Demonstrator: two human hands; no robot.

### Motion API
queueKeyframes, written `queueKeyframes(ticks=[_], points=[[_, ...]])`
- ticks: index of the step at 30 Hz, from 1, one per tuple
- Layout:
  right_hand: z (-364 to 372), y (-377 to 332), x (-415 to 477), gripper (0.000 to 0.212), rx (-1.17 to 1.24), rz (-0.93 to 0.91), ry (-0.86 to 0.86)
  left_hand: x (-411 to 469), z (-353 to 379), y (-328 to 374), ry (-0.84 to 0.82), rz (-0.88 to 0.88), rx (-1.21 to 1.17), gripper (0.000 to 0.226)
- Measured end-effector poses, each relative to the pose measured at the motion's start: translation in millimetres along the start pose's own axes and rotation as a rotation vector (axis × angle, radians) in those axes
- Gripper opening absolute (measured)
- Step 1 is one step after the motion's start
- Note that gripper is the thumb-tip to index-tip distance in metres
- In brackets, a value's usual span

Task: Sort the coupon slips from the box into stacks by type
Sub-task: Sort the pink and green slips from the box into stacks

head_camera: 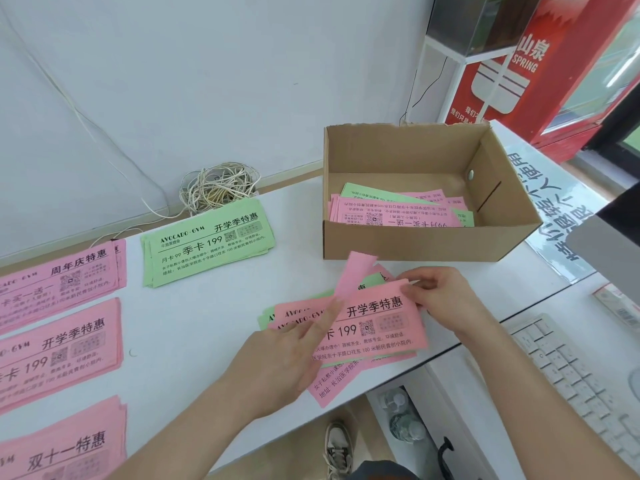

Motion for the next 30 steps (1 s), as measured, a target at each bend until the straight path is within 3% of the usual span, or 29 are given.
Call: queueKeyframes(ticks=[6,12,19,22,24,27,30], points=[[-5.1,4.8,-8.1,0.024,0.072,-0.005,0.041,-3.1,9.6,-4.1,-0.2,-0.086,-0.129,0.098],[-10.2,4.5,-11.3,0.021,-0.007,-0.007,0.125,10.3,-8.1,-18.2,-0.136,-0.137,-0.233,0.079],[-6.5,7.3,-7.5,0.02,-0.024,0.01,0.084,8.6,-16.5,-62.5,0.013,-0.4,-0.671,0.073],[-3.3,2.2,-7.7,0.022,0.014,-0.003,0.028,8.2,-7.2,-55.3,-0.085,-0.375,-0.458,0.092],[1.6,1.1,-9.8,0.017,0.156,0.028,-0.057,14.4,-2.0,-40.1,-0.153,-0.312,-0.185,0.082],[6.2,1.8,-15.8,0.042,0.242,0.079,-0.2,25.2,14.5,-10.5,-0.283,-0.256,0.118,0.06],[10.0,-4.3,-19.0,0.017,0.072,0.01,-0.263,29.7,25.2,-0.9,-0.309,-0.303,0.17,0.058]])
Point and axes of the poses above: each hand's wrist, its own x-axis towards the middle knuckle, its own z-axis out of the palm, y = z × x, the point moved 10 cm from there along x, towards the middle knuckle, and after that the axes turned 9 degrees about -x, right-handed, at the moved point
